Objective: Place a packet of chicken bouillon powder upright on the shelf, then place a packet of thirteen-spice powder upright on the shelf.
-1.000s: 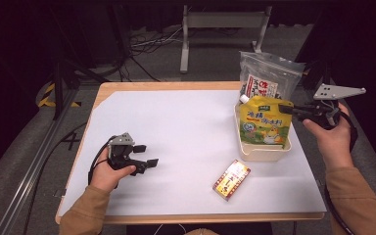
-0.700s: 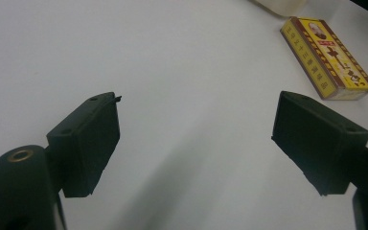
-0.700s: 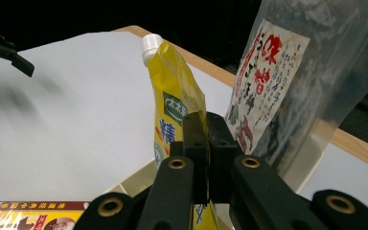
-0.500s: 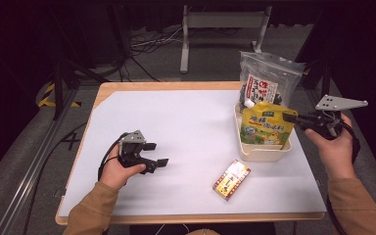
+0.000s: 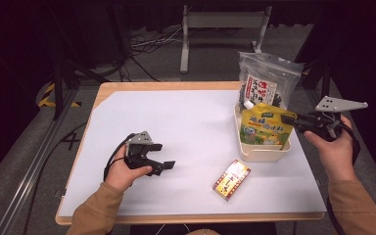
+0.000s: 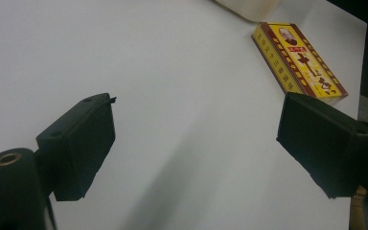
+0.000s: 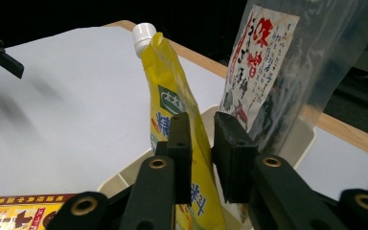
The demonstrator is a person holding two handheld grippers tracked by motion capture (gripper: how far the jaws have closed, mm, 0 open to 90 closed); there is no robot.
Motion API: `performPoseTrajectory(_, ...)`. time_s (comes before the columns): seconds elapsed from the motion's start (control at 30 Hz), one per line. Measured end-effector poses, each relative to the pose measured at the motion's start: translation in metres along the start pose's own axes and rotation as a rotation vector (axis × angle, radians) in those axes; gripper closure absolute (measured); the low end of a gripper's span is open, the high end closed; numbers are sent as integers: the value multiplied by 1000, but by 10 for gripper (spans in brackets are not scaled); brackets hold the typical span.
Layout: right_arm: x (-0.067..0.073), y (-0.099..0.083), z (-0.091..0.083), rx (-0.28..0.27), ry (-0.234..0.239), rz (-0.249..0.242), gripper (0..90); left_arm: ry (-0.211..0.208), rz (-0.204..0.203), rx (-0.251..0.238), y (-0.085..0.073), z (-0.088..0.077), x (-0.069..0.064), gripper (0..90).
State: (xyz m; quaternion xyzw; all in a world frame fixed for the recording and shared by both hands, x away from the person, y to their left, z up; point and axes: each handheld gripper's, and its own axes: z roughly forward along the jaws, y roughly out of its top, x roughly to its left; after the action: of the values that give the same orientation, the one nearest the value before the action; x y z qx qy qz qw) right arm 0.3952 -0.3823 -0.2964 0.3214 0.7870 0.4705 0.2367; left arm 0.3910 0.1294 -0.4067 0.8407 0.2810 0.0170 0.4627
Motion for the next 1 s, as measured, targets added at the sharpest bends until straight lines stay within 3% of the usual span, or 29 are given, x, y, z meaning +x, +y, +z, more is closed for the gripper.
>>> performPoseTrajectory(0.17,5,5,-1,-18,-3,5,603,8,14,22,2,2,-4,129)
performPoseTrajectory(0.33,11,13,-3,-36,-10,-22,474,4,22,30,4,4,-10,124)
performPoseTrajectory(0.47,16,19,-4,-56,-2,-27,435,-2,31,55,5,7,-15,124)
performPoseTrajectory(0.63,32,29,-9,-113,25,-49,387,-4,42,72,6,10,-17,125)
performPoseTrajectory(1.0,61,44,-11,-129,62,-97,314,-8,64,142,15,20,-33,150)
